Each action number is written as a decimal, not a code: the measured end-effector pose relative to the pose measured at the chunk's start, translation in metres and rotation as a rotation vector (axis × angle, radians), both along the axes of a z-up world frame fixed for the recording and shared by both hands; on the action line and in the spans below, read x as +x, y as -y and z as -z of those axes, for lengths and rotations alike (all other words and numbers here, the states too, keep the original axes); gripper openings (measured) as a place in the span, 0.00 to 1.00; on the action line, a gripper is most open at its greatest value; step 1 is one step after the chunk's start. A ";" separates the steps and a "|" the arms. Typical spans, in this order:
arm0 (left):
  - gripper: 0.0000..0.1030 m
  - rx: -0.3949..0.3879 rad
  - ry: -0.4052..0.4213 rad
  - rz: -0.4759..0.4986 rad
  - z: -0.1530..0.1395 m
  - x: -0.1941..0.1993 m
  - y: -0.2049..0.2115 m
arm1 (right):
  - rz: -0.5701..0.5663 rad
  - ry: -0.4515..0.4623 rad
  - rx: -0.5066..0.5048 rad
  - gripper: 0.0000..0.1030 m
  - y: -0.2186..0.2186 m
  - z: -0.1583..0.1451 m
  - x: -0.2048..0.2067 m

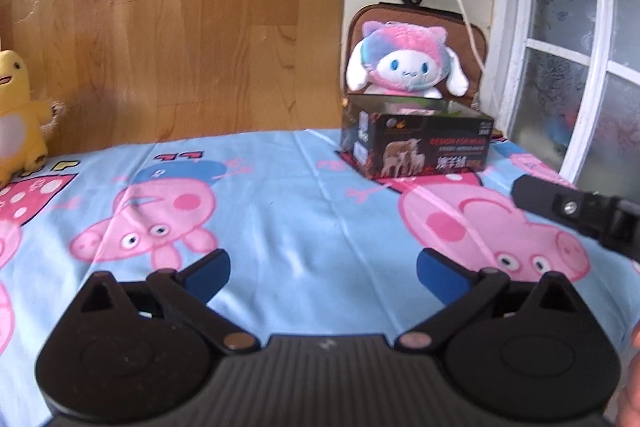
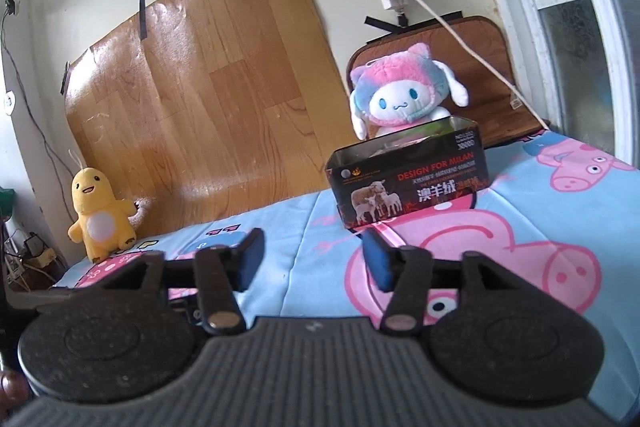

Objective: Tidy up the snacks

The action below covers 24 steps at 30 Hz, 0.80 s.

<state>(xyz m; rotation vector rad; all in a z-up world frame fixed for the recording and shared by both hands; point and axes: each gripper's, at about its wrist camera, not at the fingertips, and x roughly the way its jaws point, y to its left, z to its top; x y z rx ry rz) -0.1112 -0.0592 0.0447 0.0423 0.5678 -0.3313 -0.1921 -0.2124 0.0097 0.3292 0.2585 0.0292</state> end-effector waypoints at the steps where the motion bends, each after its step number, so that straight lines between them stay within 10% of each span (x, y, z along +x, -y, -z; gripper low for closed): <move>1: 1.00 0.009 -0.002 -0.006 0.001 0.001 -0.001 | 0.002 0.000 -0.007 0.64 -0.001 0.000 0.000; 13: 1.00 0.059 -0.035 -0.150 0.021 0.040 -0.017 | 0.076 -0.032 -0.007 0.93 -0.008 0.022 0.036; 24: 1.00 0.070 -0.053 -0.169 0.039 0.063 -0.017 | 0.116 -0.072 -0.040 0.94 -0.007 0.038 0.054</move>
